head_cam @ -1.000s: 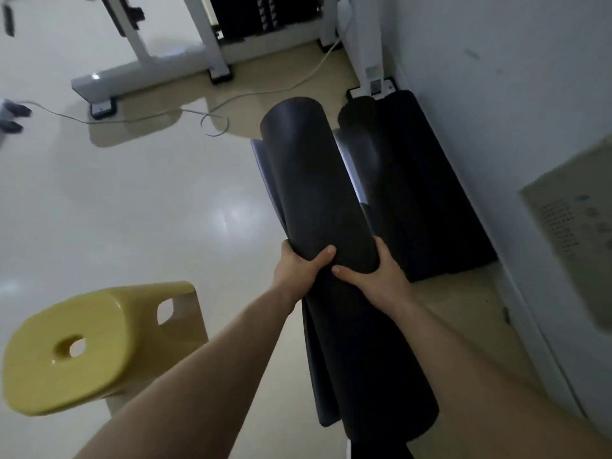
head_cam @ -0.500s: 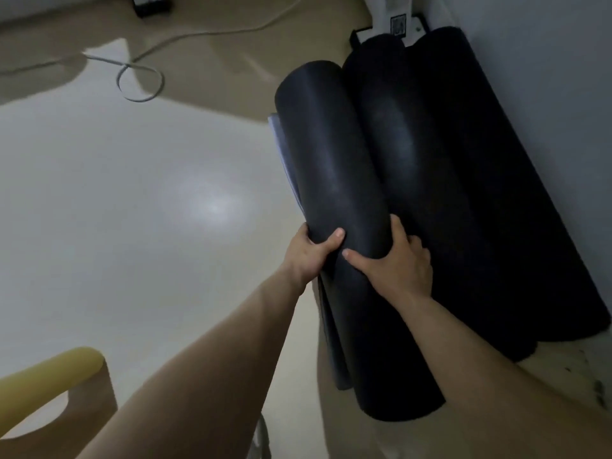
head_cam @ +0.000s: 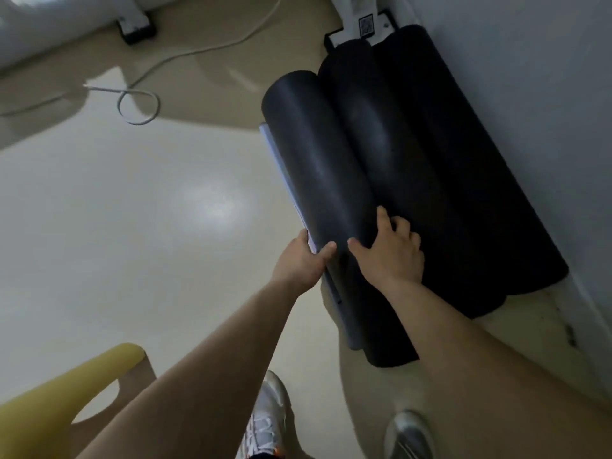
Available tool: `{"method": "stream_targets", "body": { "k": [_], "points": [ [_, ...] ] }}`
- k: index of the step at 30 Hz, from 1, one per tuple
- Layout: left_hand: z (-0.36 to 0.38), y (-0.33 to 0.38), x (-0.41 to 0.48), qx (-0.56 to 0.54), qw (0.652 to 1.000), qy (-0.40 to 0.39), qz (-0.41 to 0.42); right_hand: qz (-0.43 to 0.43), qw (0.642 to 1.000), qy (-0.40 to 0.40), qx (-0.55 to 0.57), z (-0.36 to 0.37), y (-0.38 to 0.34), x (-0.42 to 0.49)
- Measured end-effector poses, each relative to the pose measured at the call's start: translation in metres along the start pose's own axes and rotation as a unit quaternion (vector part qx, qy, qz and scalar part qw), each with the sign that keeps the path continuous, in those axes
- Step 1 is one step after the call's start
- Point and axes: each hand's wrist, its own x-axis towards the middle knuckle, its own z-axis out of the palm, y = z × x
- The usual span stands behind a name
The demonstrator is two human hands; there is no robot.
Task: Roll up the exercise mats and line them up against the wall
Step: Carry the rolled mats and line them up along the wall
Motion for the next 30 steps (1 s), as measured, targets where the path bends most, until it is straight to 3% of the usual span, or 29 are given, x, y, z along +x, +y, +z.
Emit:
{"method": "stream_targets", "body": {
  "k": [6, 11, 18, 30],
  "points": [
    [-0.011, 0.018, -0.115, 0.075, 0.996, 0.030, -0.020, -0.033, 0.999, 0.007, -0.003, -0.071, 0.042, -0.094],
    [0.020, 0.058, -0.197, 0.128, 0.989, 0.025, 0.063, 0.029, 0.999, 0.026, 0.022, -0.108, 0.117, -0.178],
    [0.128, 0.069, -0.314, 0.222, 0.954, -0.079, 0.188, 0.179, 0.979, 0.035, 0.086, -0.097, 0.243, -0.318],
    [0.339, 0.020, -0.469, 0.376, 0.867, -0.188, 0.267, 0.349, 0.915, 0.070, 0.191, -0.029, 0.459, -0.528]
  ]
}}
